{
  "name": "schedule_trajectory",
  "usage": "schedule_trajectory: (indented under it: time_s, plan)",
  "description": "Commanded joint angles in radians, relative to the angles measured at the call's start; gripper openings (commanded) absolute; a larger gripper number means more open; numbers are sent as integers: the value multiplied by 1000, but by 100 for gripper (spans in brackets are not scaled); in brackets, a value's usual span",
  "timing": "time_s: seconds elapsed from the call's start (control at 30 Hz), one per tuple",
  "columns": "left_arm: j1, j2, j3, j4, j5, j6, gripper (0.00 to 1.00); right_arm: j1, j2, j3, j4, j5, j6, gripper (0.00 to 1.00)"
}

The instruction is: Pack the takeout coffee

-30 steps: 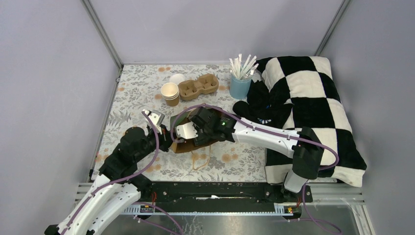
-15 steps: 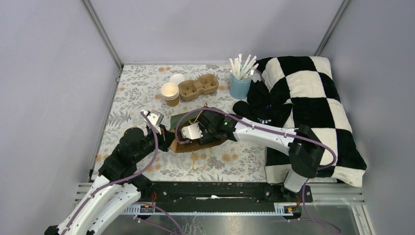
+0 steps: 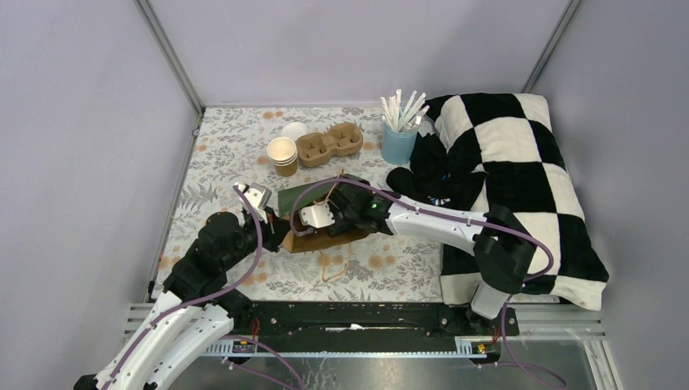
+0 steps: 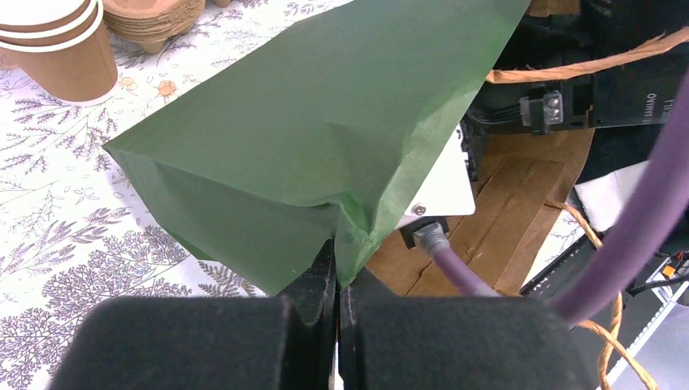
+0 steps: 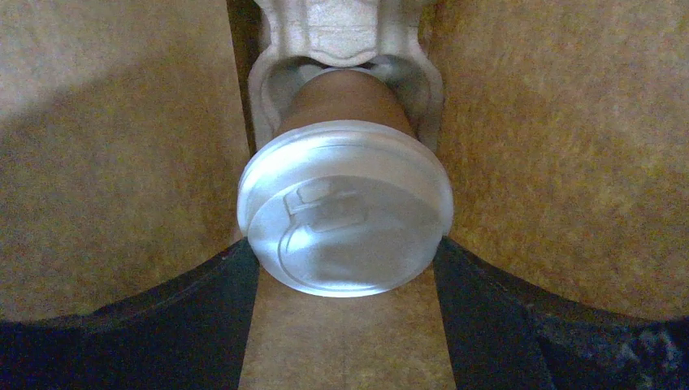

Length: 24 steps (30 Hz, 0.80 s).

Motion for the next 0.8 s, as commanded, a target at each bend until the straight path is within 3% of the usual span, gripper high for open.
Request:
schedule_trajectory:
  time_s: [0.0,0.3,0.57,0.77]
  plan:
    - [2,2,20,46,30,11,0,-17,34,48,60,49,34,29]
    - [2,24,40,46,84,10,0,-9,68,55,111,22,69,30]
    - [2,32,48,44,77,-5,0,30,19,12,142,115,153,28]
    - [2,42,45,47,85,-15,0,23,131,29,233,161,327,27]
